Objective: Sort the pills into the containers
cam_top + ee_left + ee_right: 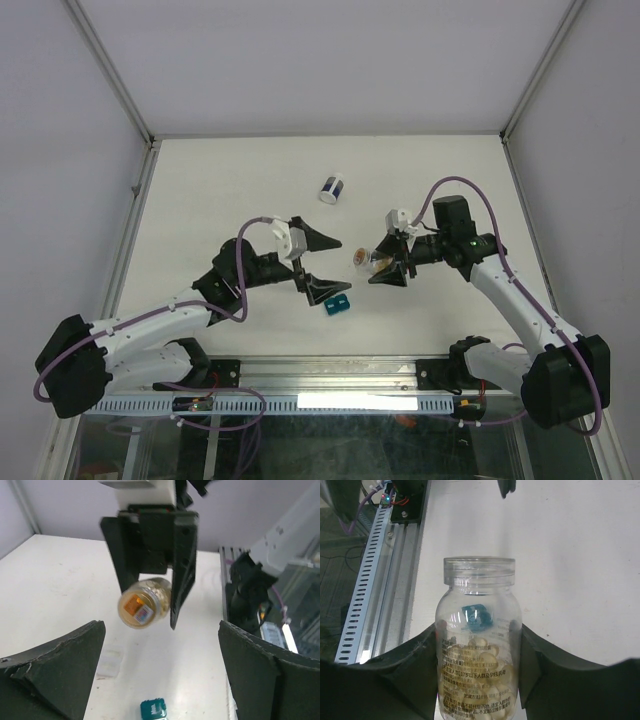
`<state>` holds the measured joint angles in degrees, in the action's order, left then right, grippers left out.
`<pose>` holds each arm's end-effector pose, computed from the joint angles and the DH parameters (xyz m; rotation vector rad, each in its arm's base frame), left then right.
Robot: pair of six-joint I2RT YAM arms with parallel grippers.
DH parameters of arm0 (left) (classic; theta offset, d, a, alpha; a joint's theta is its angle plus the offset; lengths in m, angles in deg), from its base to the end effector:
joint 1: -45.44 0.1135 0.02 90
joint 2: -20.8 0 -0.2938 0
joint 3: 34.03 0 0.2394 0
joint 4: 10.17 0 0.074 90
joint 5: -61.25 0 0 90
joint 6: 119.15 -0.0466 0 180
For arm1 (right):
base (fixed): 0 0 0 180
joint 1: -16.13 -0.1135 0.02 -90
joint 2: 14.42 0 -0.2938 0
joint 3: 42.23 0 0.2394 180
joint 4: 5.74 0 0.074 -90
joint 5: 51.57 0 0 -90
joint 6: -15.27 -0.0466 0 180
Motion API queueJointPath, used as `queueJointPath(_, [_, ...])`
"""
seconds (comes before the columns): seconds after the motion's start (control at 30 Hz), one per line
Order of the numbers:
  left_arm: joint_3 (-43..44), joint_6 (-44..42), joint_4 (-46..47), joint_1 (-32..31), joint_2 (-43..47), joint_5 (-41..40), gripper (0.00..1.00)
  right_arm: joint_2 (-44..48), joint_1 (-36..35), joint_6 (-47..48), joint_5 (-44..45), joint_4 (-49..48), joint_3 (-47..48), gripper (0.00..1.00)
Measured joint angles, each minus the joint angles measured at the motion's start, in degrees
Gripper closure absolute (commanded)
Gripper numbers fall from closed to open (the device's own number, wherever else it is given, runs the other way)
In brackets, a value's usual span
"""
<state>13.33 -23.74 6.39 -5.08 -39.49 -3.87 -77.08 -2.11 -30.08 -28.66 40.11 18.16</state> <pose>0.1271 -0.1852 0.3225 0.9462 1.3128 -1.0940 0.1630 0.0989 0.2964 -1.4482 1.4142 1.0949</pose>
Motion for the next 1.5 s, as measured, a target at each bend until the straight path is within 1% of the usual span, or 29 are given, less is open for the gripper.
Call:
queueJointPath(0.17, [-3.37,-13.7,4.15,0.0,-2.34,7.43,0.01,0.0,0.0,1.14,-0.42,0.68,0.0,1.0])
queueJointPath(0.27, [-3.1,-18.18,5.64,0.0,-5.84,8.74,0.04,-0.07,0.0,1.79,-0.92,1.25,0.0,1.0])
queueJointPath(0.33, [-1.95,-19.65,5.79,0.04,-8.7,8.94,0.06,-0.17,0.0,2.03,-1.09,1.55,0.0,1.0])
queueJointPath(0.4, [-0.44,-20.09,5.79,0.39,-11.06,9.01,0.09,-0.37,0.0,2.25,-1.11,1.68,0.0,1.0])
queueJointPath(0.63, [3.26,-19.23,7.28,0.76,-15.63,8.96,0.3,-0.85,-0.07,3.08,-1.11,2.25,0.0,1.0])
queueJointPath(1.0, [4.42,-16.35,9.46,0.76,-17.42,9.81,0.42,-0.85,-0.07,3.48,-1.09,2.47,0.0,1.0])
queueJointPath(1.07, [4.42,-15.91,9.84,0.76,-17.53,10.01,0.48,-0.85,-0.07,3.48,-1.11,2.47,0.0,1.0])
queueJointPath(1.13, [4.42,-15.21,10.32,0.76,-17.79,10.25,0.6,-0.85,-0.07,3.5,-1.11,2.49,0.0,1.0])
queueJointPath(1.2, [4.42,-14.32,10.62,0.76,-18.12,11.1,0.69,-0.87,-0.07,3.67,-0.96,2.64,0.02,1.0])
queueJointPath(1.23, [4.42,-13.75,10.69,0.85,-18.21,11.56,0.76,-0.9,-0.04,3.76,-0.94,2.91,0.02,1.0])
queueJointPath(1.27, [4.42,-13.27,10.82,1.09,-18.25,11.74,0.86,-0.94,-0.07,3.78,-0.85,2.91,0.04,1.0])
queueJointPath(1.33, [4.5,-11.8,10.93,1.14,-18.27,11.82,0.96,-1.03,-0.07,3.69,-1.01,3.08,0.09,1.0])
queueJointPath(1.37, [4.55,-10.86,10.88,1.14,-18.27,11.78,1.0,-1.03,-0.07,3.61,-1.11,3.26,0.09,1.0])
queueJointPath(1.43, [4.74,-8.41,10.36,1.14,-18.27,11.43,1.0,-1.07,-0.07,3.21,-1.16,3.63,0.11,1.0])
queueJointPath(1.5, [5.03,-3.87,9.49,1.11,-18.25,10.45,1.0,-1.18,-0.07,2.6,-1.25,4.22,0.11,1.0])
